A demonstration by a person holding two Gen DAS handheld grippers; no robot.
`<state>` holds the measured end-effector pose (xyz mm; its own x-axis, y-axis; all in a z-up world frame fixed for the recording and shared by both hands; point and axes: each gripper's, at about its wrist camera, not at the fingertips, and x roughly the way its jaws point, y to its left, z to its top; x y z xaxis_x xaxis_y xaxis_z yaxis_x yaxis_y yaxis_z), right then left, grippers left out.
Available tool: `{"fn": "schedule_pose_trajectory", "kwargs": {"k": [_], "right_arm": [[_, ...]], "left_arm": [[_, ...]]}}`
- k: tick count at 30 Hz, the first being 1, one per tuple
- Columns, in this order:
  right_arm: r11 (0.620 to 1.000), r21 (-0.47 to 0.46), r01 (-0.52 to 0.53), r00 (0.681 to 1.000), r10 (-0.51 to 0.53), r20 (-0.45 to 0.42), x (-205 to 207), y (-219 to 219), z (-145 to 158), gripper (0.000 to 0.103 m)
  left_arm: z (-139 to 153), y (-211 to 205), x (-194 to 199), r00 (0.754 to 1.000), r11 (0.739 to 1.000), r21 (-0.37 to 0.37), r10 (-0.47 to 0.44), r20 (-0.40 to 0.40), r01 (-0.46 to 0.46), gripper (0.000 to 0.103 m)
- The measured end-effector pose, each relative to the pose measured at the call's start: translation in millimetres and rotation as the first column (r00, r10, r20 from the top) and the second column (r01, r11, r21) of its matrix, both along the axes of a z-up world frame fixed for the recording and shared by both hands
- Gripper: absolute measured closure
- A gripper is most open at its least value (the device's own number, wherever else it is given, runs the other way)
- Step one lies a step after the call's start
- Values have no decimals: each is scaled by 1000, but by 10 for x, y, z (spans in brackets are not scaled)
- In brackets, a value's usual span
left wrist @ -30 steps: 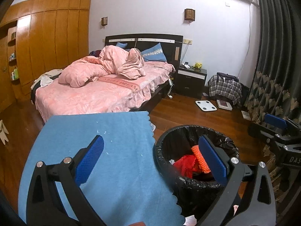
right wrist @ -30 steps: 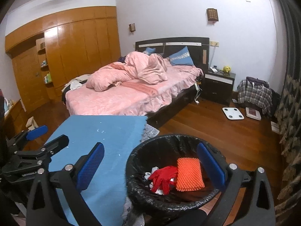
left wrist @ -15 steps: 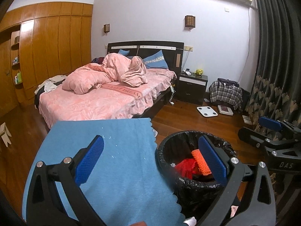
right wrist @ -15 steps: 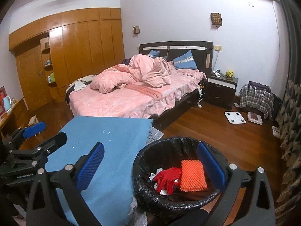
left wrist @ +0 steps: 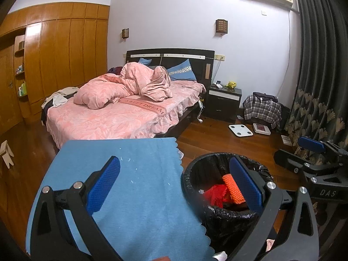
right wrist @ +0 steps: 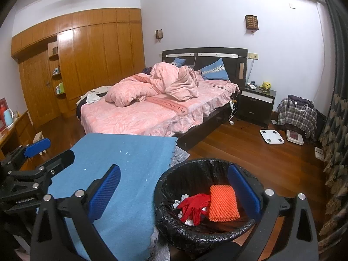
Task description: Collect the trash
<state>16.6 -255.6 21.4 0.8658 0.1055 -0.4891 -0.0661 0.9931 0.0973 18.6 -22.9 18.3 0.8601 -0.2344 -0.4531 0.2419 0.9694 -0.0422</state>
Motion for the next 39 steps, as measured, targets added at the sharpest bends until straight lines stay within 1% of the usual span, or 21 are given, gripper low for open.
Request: {"fn": "schedule_pose_trajectory", "kwargs": {"k": [39], "right_arm": [[1000, -1, 0, 1000, 0, -1, 7, 13, 0, 6]], "left_arm": [[25, 24, -2, 1000, 1000, -1, 0, -2, 0, 5]]}}
